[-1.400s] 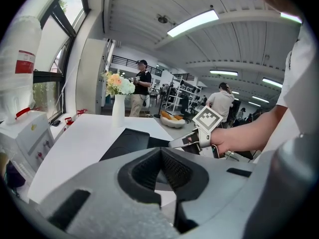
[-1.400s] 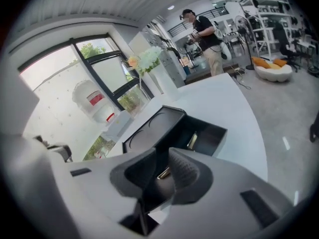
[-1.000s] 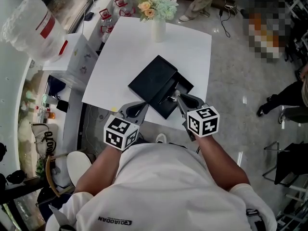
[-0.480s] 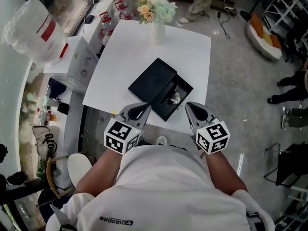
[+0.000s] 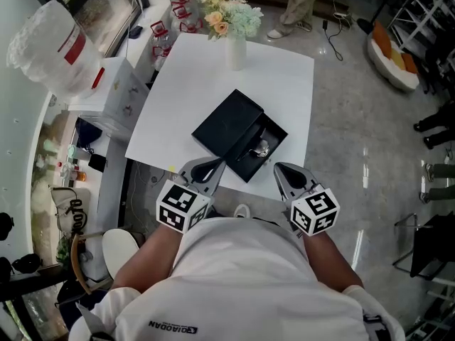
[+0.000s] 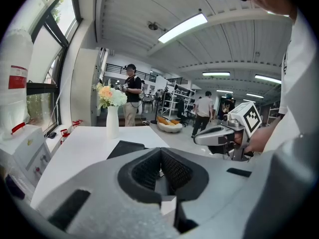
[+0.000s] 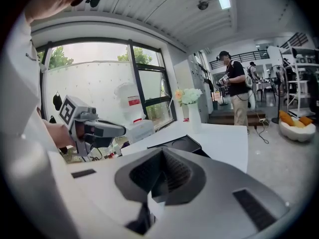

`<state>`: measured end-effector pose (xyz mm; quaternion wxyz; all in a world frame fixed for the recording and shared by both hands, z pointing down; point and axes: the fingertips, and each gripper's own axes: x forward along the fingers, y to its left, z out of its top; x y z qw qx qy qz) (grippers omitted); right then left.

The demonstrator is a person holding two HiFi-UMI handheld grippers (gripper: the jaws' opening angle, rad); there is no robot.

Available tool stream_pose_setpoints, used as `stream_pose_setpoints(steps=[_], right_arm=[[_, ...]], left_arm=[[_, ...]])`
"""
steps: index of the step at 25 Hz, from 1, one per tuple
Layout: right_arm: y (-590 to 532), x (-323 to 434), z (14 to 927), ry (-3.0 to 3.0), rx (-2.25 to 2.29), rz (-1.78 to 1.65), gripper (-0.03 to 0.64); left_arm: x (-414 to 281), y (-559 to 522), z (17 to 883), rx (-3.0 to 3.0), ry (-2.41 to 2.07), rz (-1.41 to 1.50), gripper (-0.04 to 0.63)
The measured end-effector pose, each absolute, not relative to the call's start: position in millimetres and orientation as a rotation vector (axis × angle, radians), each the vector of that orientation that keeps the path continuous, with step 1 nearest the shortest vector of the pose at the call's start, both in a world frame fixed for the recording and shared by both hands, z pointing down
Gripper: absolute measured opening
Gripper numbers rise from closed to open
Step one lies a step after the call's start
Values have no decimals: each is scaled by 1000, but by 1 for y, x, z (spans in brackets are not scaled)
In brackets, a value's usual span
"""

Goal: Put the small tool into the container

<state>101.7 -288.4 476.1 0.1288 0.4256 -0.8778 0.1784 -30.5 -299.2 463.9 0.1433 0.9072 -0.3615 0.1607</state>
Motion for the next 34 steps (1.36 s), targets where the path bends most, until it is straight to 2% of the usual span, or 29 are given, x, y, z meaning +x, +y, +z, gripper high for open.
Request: stream_pose_setpoints(steps=[34], right_arm=[[-294,94,477,-2596,1158,541,5]], left_arm=[[-28,-306,461,2610,-1077,478,9]])
